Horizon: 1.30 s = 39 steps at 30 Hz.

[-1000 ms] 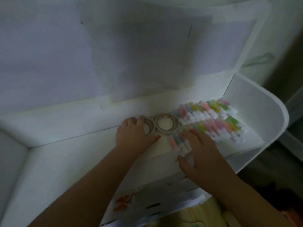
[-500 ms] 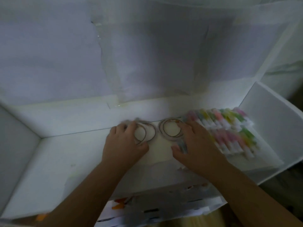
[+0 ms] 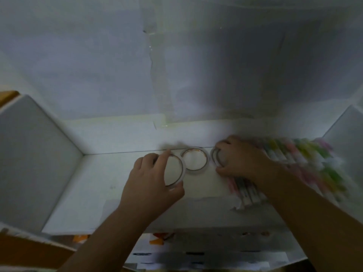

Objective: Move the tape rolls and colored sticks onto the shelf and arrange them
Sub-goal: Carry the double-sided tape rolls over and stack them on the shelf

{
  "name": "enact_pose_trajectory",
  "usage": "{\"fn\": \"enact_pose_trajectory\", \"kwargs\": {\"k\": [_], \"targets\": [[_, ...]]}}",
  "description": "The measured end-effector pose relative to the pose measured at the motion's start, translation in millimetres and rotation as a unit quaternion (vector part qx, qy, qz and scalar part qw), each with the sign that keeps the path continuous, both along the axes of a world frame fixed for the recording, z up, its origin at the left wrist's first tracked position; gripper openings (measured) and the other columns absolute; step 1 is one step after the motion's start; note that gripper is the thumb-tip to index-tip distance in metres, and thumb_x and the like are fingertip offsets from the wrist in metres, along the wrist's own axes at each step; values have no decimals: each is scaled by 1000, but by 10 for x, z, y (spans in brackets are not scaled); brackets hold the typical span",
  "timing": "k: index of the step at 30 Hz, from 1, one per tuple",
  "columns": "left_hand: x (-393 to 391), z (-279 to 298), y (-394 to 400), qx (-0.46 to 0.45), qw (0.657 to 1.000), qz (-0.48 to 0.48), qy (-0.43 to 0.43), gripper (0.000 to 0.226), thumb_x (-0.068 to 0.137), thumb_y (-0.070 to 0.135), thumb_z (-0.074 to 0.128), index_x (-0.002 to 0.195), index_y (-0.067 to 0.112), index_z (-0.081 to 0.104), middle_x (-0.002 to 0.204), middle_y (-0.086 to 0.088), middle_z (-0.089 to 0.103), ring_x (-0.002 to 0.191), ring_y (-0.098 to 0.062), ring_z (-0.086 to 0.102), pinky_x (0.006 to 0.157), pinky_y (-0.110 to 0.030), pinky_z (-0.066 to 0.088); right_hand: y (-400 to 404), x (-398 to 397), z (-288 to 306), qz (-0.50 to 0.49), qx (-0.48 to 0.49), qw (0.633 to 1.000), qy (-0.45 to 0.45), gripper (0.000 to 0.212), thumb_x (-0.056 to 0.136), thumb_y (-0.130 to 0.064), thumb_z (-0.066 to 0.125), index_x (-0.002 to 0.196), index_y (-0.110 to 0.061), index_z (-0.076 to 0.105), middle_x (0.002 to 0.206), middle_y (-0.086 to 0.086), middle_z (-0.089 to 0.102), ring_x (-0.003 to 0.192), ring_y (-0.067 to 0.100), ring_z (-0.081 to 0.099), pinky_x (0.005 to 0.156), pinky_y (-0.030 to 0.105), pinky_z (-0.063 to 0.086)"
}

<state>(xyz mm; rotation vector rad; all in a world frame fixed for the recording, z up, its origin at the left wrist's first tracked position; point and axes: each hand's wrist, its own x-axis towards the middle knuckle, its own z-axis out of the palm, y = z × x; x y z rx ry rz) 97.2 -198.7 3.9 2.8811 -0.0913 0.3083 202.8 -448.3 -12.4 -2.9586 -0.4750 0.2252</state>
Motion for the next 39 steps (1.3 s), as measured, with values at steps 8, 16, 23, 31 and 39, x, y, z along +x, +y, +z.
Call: {"fn": "enact_pose_trajectory", "kwargs": {"k": [8,16,23,31,39], "targets": [[45,113,49,-6,1000,22,9,84,75,62,58,149,31,31,139,1,48,125,-21,41,103,-35,38,68,-37,116,-10,-57,998,26,85,64,-51,74,137,-25,40,133,11,43,116,32,52,89,37,47],[-41,246,302,-40,999,24,-12,83,76,59,65,148,31,34,134,0,49,123,-22,42,102,-36,37,231,-448,448,-51,68,992,-98,89,73,-64,66,148,-35,28,127,6,45,111,29,52,85,34,43],[-469,297,755,-49,999,19,-8,88,74,63,62,150,37,26,135,2,44,124,-19,38,99,-30,36,861,-1069,455,-28,179,977,-114,79,70,-65,65,139,-38,39,114,-4,40,101,21,52,84,35,50],[-1342,456,1586,-73,996,38,-42,93,73,64,62,153,40,20,125,4,42,114,-17,43,89,-24,37,1815,-1737,643,33,169,980,-103,83,71,-66,68,140,-40,31,129,-6,43,114,18,48,89,28,46],[-2349,583,2775,-98,991,72,-62,94,72,70,56,153,43,17,118,10,40,101,-10,44,82,-23,38,3041,-2576,811,131,184,971,-78,83,72,-67,66,143,-44,29,128,-10,37,109,14,47,84,26,45]]}}
